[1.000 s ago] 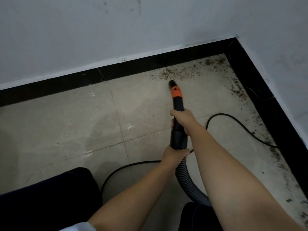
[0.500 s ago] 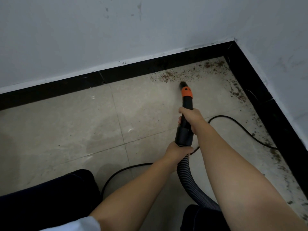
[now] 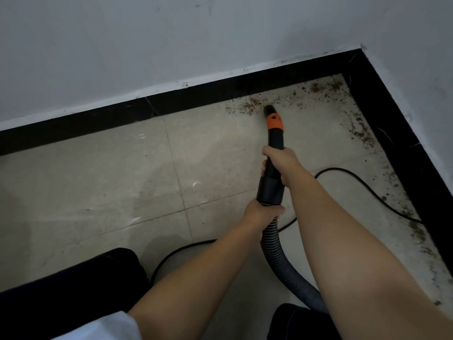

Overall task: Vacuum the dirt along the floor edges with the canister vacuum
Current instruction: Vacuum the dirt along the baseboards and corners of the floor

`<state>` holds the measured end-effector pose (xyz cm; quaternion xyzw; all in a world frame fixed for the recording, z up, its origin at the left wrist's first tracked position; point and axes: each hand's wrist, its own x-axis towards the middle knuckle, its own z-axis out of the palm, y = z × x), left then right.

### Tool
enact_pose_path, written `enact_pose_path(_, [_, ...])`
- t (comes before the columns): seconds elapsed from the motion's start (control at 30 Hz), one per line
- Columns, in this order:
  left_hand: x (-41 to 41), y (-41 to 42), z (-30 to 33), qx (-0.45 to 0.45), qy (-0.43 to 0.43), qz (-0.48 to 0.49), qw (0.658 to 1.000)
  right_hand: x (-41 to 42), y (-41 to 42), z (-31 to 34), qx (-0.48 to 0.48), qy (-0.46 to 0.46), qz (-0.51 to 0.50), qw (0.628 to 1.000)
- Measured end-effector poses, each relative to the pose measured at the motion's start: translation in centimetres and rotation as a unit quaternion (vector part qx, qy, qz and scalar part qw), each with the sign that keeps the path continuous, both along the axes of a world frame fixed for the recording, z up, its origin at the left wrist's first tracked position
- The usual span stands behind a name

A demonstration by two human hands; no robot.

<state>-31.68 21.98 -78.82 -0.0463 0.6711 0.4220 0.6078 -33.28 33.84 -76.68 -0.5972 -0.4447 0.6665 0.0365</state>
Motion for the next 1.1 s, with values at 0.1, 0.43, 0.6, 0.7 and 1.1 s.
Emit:
enact_pose_path(0.1, [0.1, -1.1, -0.3, -0.002, 0.007, 0.032, 0.999, -0.7, -1.1, -0.1, -0.001, 0.0, 0.02, 1.0])
enact_pose_path(0.43, [1.2, -3.3, 0.1, 0.012, -0.019, 0.131, 0.991, -1.7, -3.5, 0.4, -0.024, 0.016, 0.118, 0.993])
enact_pose_path(0.6, [0.2, -3.3, 0.4, 0.013, -0.001, 0.128, 0.992, -2.4, -3.4, 0.3, -0.03, 0.029, 0.107, 0.993])
enact_pose_path(0.7, [-0.7, -2.6, 0.5, 0.013, 0.01, 0.097, 0.995, -2.4, -2.5, 0.2, -0.027, 0.032, 0.071, 0.997])
enact_pose_path(1.1, [-0.7, 3.8, 1.0, 0.03, 0.006, -0.027, 0.999, 0.5, 4.5, -0.1, 0.0, 0.008, -0.043, 0.999])
